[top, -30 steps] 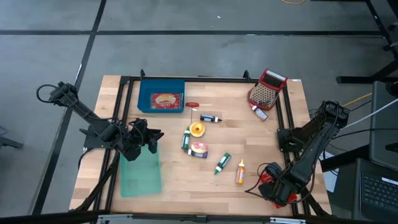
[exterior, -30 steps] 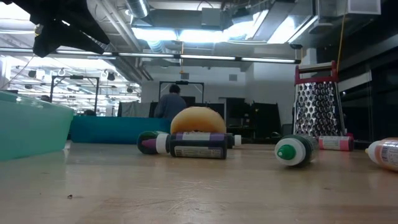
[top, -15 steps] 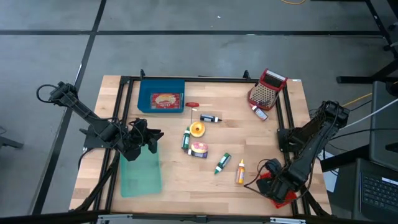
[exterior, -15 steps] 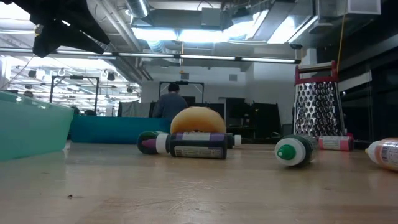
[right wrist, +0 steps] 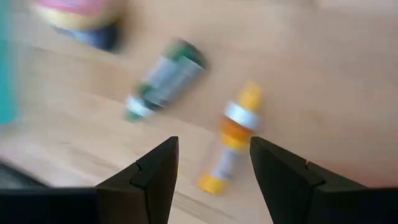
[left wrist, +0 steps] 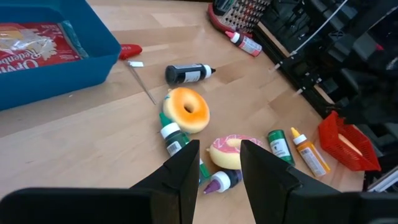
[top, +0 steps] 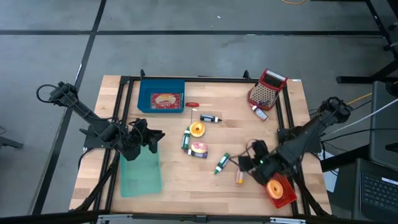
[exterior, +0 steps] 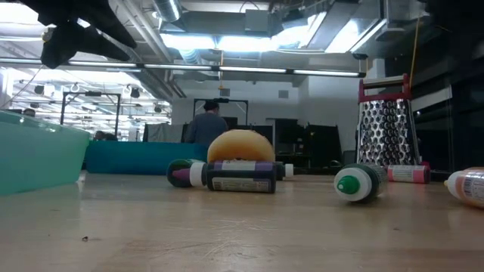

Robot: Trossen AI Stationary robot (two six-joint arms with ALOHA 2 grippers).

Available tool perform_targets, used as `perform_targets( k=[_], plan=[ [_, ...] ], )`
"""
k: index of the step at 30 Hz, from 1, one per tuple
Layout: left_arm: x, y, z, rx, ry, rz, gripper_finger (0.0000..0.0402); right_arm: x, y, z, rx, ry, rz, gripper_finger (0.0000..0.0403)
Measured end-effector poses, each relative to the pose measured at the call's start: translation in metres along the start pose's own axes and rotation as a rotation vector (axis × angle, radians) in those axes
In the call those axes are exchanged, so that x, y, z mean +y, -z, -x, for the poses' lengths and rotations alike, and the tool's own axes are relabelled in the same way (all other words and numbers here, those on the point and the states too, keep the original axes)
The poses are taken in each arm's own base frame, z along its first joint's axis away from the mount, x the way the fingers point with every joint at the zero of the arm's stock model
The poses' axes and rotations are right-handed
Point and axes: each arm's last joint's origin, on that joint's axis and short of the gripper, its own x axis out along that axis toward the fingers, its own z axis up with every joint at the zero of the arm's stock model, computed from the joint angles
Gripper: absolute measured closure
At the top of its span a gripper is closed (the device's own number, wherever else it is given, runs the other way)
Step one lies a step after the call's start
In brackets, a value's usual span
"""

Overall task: Pick & Place Food Item
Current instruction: Put the blue donut into the red bin

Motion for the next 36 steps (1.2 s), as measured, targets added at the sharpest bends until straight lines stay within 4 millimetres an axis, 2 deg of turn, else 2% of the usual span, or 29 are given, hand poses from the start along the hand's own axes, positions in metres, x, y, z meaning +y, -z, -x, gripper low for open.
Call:
perform_targets(
  k=[5, 8, 14, 18, 22, 25, 31, 36],
  plan=[
    [0.0, 0.0, 0.0, 0.0, 0.0, 0.001, 0.029, 0.038, -0.04, 0.006, -0.04, -0.123, 0.128, 0.0199],
    [0.0, 0.0, 0.0, -0.002, 0.001, 0.005, 0.029, 0.056, -0.07, 0.001, -0.079, -0.161, 0.137, 0.0199],
    [-0.003, -0.001, 0.0, -0.012, 0.016, 0.026, 0.029, 0.067, -0.128, -0.032, -0.053, -0.099, 0.186, 0.0199],
    [-0.003, -0.001, 0.0, -0.018, 0.017, 0.025, 0.029, 0.077, -0.154, -0.058, -0.007, -0.143, 0.212, 0.0199],
    [-0.007, -0.002, 0.0, -0.016, 0.049, -0.026, 0.029, 0.088, -0.172, -0.085, 0.033, -0.209, 0.191, 0.0199],
    [-0.006, -0.007, 0.004, -0.001, 0.077, -0.05, 0.029, 0.097, -0.179, -0.101, 0.051, -0.197, 0.204, 0.0199],
    [0.003, -0.034, 0.027, -0.028, 0.184, -0.087, 0.029, 0.125, -0.186, -0.125, 0.072, -0.152, 0.274, 0.0199],
    [0.015, -0.057, 0.047, -0.021, 0.322, -0.112, 0.029, 0.135, -0.195, -0.143, 0.085, -0.055, 0.312, 0.0199]
  ],
)
